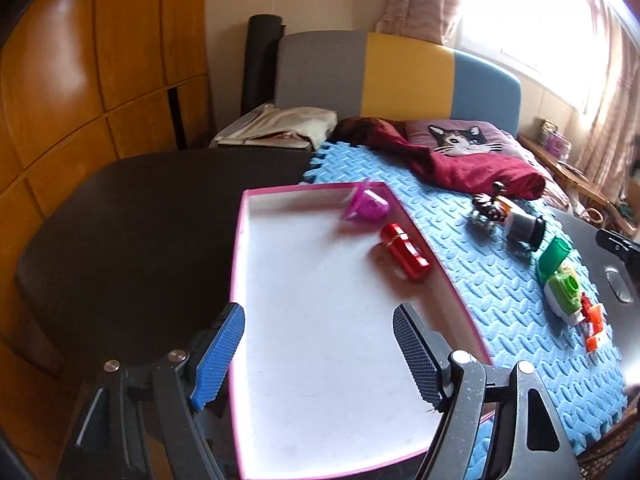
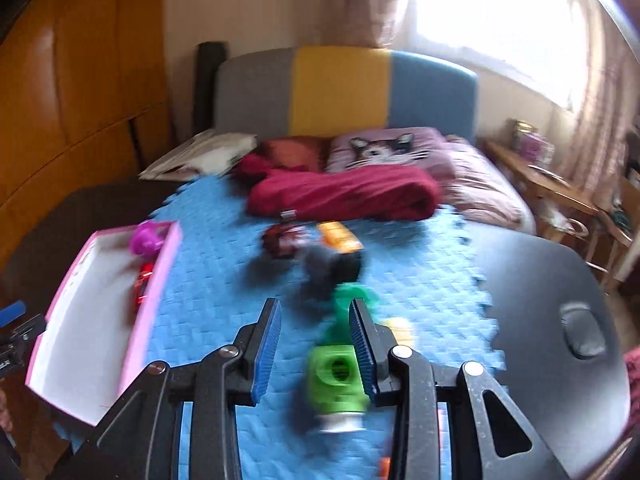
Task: Organize rigid objects
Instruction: 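Reach left gripper to the green plug-in device while right gripper moves toward orange cubes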
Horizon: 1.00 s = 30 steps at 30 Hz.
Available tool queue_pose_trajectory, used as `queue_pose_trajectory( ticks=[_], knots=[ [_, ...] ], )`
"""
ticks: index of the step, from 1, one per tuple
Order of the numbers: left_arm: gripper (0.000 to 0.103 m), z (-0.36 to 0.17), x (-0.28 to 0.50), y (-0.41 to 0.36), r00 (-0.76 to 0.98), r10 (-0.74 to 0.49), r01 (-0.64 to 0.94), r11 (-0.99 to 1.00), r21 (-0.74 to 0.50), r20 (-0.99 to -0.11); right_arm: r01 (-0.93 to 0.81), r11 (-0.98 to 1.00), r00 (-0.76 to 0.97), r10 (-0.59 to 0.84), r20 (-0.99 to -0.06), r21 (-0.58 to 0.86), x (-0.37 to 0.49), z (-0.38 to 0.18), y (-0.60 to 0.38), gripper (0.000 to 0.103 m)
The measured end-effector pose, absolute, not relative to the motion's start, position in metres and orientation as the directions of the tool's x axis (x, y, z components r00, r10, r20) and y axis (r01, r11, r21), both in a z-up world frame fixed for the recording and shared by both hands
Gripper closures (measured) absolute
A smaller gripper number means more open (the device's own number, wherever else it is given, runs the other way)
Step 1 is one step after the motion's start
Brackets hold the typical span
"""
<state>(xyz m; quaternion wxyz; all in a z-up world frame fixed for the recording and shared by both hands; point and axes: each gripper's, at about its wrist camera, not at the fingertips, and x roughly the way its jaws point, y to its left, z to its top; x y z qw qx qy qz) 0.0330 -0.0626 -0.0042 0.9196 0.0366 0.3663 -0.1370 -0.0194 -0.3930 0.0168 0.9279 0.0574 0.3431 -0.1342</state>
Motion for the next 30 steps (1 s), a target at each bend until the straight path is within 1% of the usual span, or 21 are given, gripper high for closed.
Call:
queue_pose_trajectory(
  ticks=[2, 7, 10, 12, 13, 17, 23, 30],
  knots=[
    [0.026, -0.002, 0.034, -0.072, 0.688, -0.244, 0.305, 0.952, -0.033, -0.684, 0.35, 0.936, 0.718, -0.252, -0.649, 0.024, -0.03, 0.018, -0.415, 0.065],
    [0.026, 0.004, 0.029, -0.101, 0.678, -0.29, 0.384, 0.923, -0.01, -0.675, 0.531, 0.846, 0.657, -0.38, -0.651, 0.041, -0.05, 0.009, -0.467, 0.064],
    [0.026, 0.005, 0.026, -0.122, 0.657, -0.33, 0.447, 0.895, -0.002, -0.678, 0.599, 0.795, 0.638, -0.401, -0.657, 0.096, -0.059, -0.005, -0.491, 0.064],
    [0.026, 0.005, 0.024, -0.138, 0.63, -0.363, 0.498, 0.867, -0.001, -0.686, 0.639, 0.758, 0.609, -0.394, -0.688, 0.131, -0.062, -0.016, -0.505, 0.064],
    [0.026, 0.003, 0.023, -0.148, 0.616, -0.376, 0.523, 0.852, 0.003, -0.692, 0.641, 0.746, 0.627, -0.372, -0.685, 0.182, -0.066, -0.016, -0.512, 0.064],
    [0.026, -0.004, 0.021, -0.177, 0.553, -0.419, 0.587, 0.809, -0.019, -0.72, 0.645, 0.731, 0.64, -0.357, -0.681, 0.223, -0.072, -0.015, -0.518, 0.064],
    [0.026, -0.012, 0.021, -0.217, 0.475, -0.458, 0.643, 0.763, -0.058, -0.752, 0.631, 0.743, 0.646, -0.342, -0.683, 0.224, -0.069, -0.016, -0.512, 0.064],
    [0.026, -0.015, 0.028, -0.255, 0.404, -0.488, 0.678, 0.727, -0.105, -0.774, 0.635, 0.727, 0.654, -0.327, -0.682, 0.261, -0.072, -0.018, -0.516, 0.064]
  ],
)
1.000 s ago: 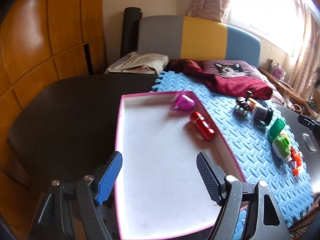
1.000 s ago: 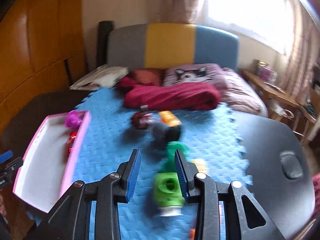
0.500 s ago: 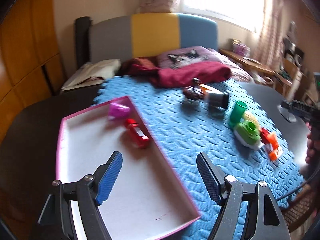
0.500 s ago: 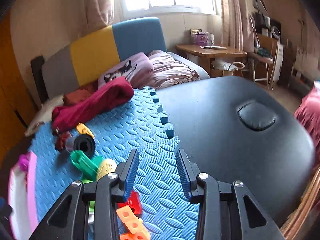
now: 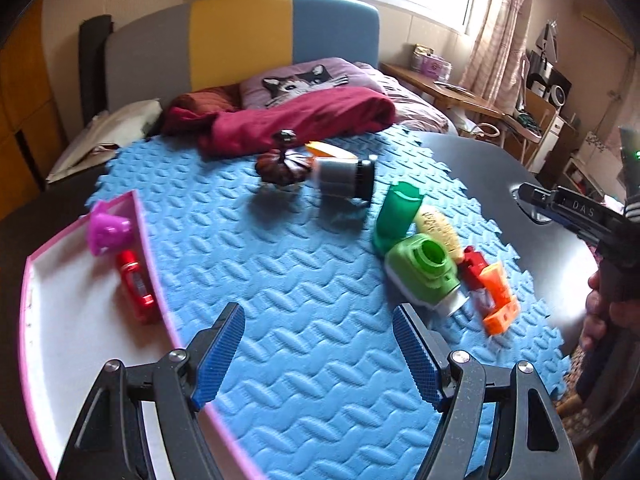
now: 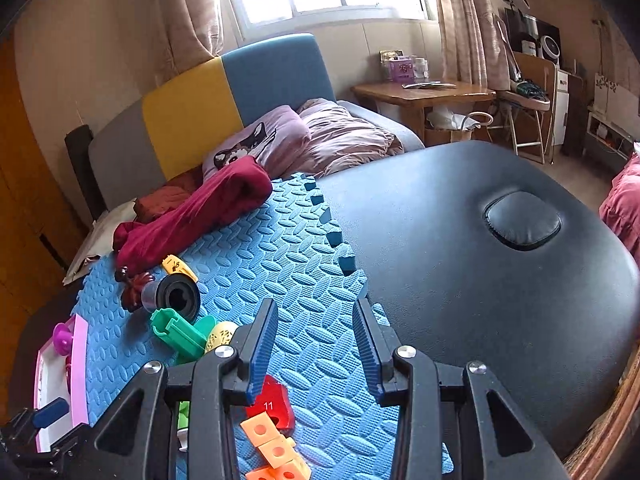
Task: Organize rigid objects
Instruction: 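Reach left gripper to the green plug-in device while right gripper moves toward orange cubes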
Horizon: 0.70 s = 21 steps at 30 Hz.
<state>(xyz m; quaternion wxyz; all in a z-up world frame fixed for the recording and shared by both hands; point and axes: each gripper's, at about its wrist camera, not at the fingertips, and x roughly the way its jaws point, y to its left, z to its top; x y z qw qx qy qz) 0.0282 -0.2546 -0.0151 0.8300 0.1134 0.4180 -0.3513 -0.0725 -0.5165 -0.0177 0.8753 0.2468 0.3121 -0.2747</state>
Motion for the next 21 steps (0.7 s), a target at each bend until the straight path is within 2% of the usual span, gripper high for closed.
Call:
queue_pose_trajectory(
  ticks=[21],
  knots=[
    [0.026, -0.034, 0.04, -0.333, 0.216, -0.514, 0.689, 0.682, -0.243, -0.83, 0.634, 0.7, 0.675, -0.294, -0.676, 0.329, -0.077, -0.02, -0.525, 0.064]
  ],
)
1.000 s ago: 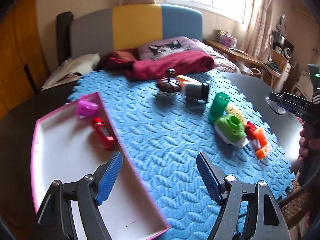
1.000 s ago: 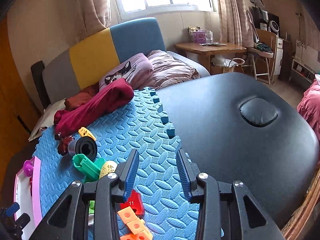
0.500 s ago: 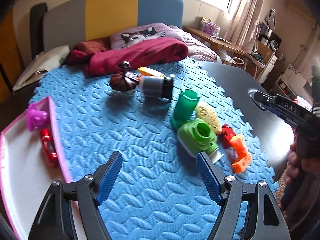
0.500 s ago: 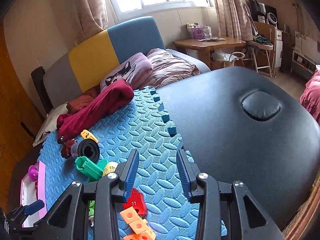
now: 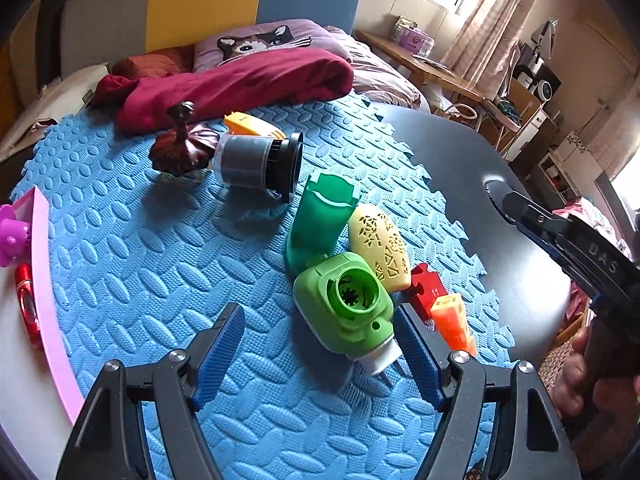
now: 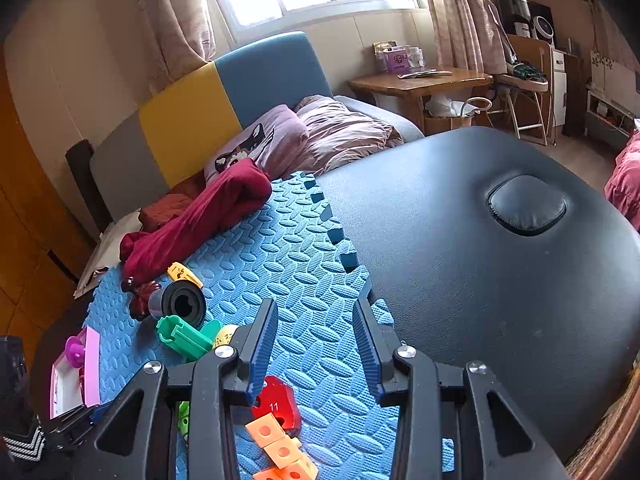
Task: Organize rigid objects
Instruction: 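Reach left gripper to the green plug-in device while right gripper moves toward orange cubes, then close the left gripper around the green plug-in device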
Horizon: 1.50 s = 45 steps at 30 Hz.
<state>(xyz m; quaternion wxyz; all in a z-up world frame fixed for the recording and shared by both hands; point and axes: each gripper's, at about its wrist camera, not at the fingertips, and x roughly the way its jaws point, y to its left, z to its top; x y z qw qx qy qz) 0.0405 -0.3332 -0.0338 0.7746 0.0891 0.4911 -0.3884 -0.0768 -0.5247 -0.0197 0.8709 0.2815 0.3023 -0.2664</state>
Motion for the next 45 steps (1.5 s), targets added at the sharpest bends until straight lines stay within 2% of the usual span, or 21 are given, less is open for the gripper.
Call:
queue_pose_trajectory(
  ticks=[18, 21, 26, 39, 45],
  knots=[
    [0.028, -0.048, 0.054, -0.356, 0.127, -0.514, 0.634, 0.7, -0.329, -0.848, 0.637, 0.675, 0.69, -0.282, -0.666, 0.374, -0.083, -0.02, -0.53, 0.064],
    [0.03, -0.052, 0.055, -0.361, 0.127, -0.501, 0.633, 0.705, -0.319, -0.856, 0.635, 0.674, 0.691, -0.28, -0.666, 0.376, -0.083, -0.02, -0.53, 0.064],
    [0.04, -0.056, 0.055, -0.366, 0.133, -0.484, 0.641, 0.708, -0.298, -0.865, 0.636, 0.675, 0.689, -0.279, -0.668, 0.374, -0.083, -0.021, -0.531, 0.064],
    [0.041, -0.051, 0.038, -0.318, 0.219, -0.488, 0.715, 0.669, -0.201, -0.845, 0.614, 0.707, 0.684, -0.253, -0.685, 0.352, -0.074, -0.024, -0.523, 0.064],
    [0.041, -0.051, 0.03, -0.301, 0.223, -0.494, 0.727, 0.658, -0.194, -0.84, 0.596, 0.728, 0.677, -0.227, -0.7, 0.339, -0.068, -0.026, -0.519, 0.064]
  ],
)
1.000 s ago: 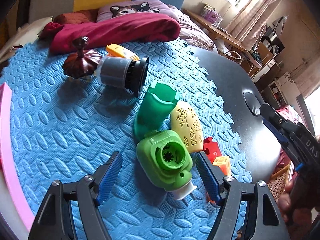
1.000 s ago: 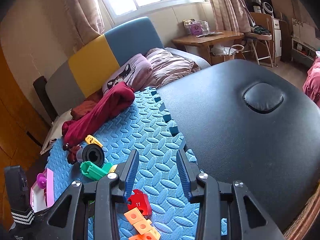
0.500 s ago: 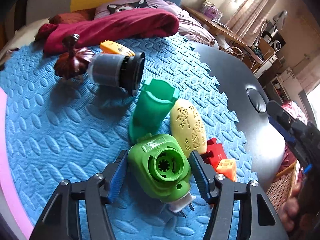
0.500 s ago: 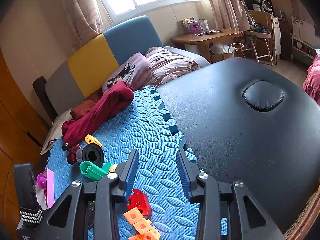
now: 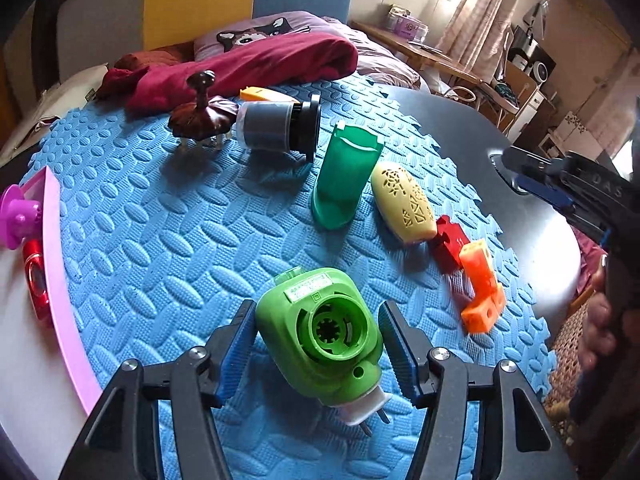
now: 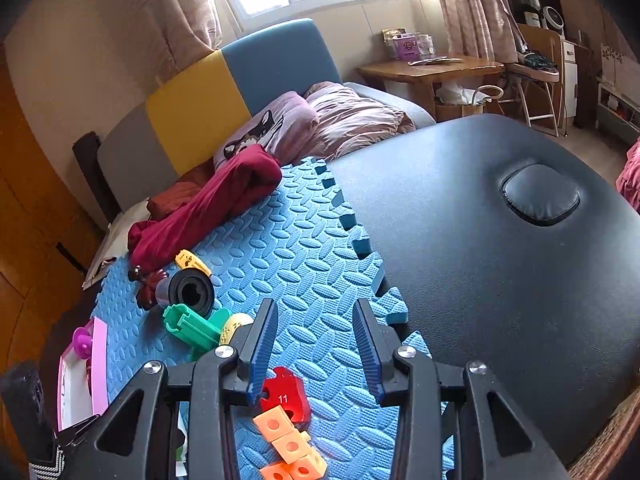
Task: Organize rigid objects
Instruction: 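Close the left gripper around the green plug-in device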
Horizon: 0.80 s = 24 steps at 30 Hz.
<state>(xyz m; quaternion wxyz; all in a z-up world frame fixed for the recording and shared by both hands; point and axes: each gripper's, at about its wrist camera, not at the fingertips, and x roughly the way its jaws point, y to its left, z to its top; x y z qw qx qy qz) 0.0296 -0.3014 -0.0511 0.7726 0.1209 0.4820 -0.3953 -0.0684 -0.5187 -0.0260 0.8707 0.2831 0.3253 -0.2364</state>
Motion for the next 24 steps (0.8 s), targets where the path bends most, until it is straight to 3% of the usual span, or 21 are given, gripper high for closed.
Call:
queue_pose_trajectory(
  ticks=[10, 20, 24],
  knots=[
    [0.041, -0.052, 0.026, -0.292, 0.222, -0.517, 0.714, 0.663, -0.223, -0.827, 0.564, 0.772, 0.653, -0.2, -0.731, 0.293, -0.058, -0.03, -0.507, 0.064],
    [0.041, -0.051, 0.024, -0.285, 0.225, -0.526, 0.712, 0.663, -0.23, -0.82, 0.496, 0.785, 0.615, -0.016, -0.788, 0.371, -0.052, -0.043, -0.5, 0.064],
    [0.044, -0.049, 0.024, -0.282, 0.222, -0.534, 0.71, 0.662, -0.24, -0.816, 0.486, 0.81, 0.555, 0.003, -0.832, 0.327, -0.051, -0.045, -0.489, 0.064]
  ],
)
